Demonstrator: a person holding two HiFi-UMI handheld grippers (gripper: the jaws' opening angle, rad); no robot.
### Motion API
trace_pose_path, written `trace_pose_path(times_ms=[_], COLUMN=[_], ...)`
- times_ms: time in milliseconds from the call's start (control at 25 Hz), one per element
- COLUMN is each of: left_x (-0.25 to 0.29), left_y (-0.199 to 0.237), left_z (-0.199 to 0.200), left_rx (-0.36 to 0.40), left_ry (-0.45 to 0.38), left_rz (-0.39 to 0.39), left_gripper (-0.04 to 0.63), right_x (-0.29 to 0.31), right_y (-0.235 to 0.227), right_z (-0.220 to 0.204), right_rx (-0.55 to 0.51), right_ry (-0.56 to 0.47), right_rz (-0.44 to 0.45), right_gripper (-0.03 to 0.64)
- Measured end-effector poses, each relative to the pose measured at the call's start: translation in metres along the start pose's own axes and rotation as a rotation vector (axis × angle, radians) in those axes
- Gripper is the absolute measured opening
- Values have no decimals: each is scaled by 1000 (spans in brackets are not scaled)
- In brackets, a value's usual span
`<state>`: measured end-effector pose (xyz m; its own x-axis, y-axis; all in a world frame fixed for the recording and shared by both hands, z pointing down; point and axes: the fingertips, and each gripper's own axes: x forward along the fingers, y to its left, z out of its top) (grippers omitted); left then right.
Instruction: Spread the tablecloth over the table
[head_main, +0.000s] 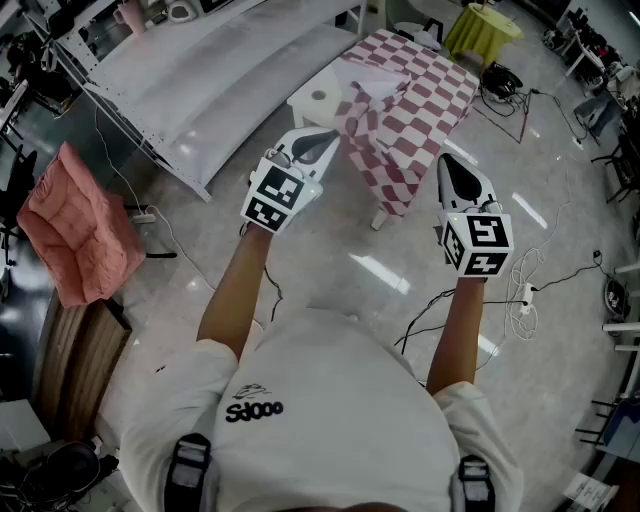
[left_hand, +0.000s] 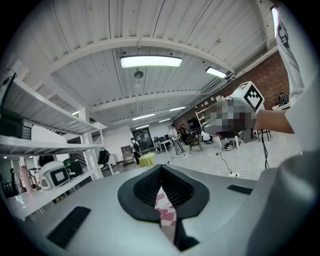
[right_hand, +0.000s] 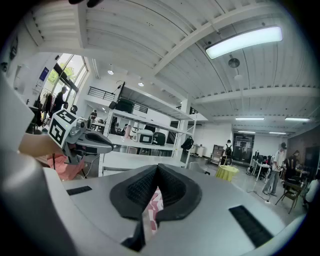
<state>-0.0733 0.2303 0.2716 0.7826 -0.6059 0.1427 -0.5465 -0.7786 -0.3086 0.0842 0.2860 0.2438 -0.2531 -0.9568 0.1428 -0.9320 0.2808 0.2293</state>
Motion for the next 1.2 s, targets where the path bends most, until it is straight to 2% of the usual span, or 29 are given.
trace_pose_path(times_ms=[160, 400, 560, 960, 1200], left_x=[8, 23, 34, 68, 98], left_y=[-1, 1, -5, -24, -2], left_z=[0, -5, -7, -22, -31], left_rx=[-1, -19, -26, -91, -98], left_ry=[1, 11, 25, 47, 58], left_rz=[4, 10, 19, 52, 54], left_gripper=[28, 28, 28, 28, 28], right_x=[5, 9, 11, 14, 45], right_y=[-4, -15, -28, -67, -91], right_z=[-4, -7, -16, -48, -58], right_rx=[-9, 33, 36, 64, 64], right_ry=[6, -27, -8, 14, 34], right_rz=[12, 36, 45, 56, 37], right_gripper=[21, 21, 21, 21, 21])
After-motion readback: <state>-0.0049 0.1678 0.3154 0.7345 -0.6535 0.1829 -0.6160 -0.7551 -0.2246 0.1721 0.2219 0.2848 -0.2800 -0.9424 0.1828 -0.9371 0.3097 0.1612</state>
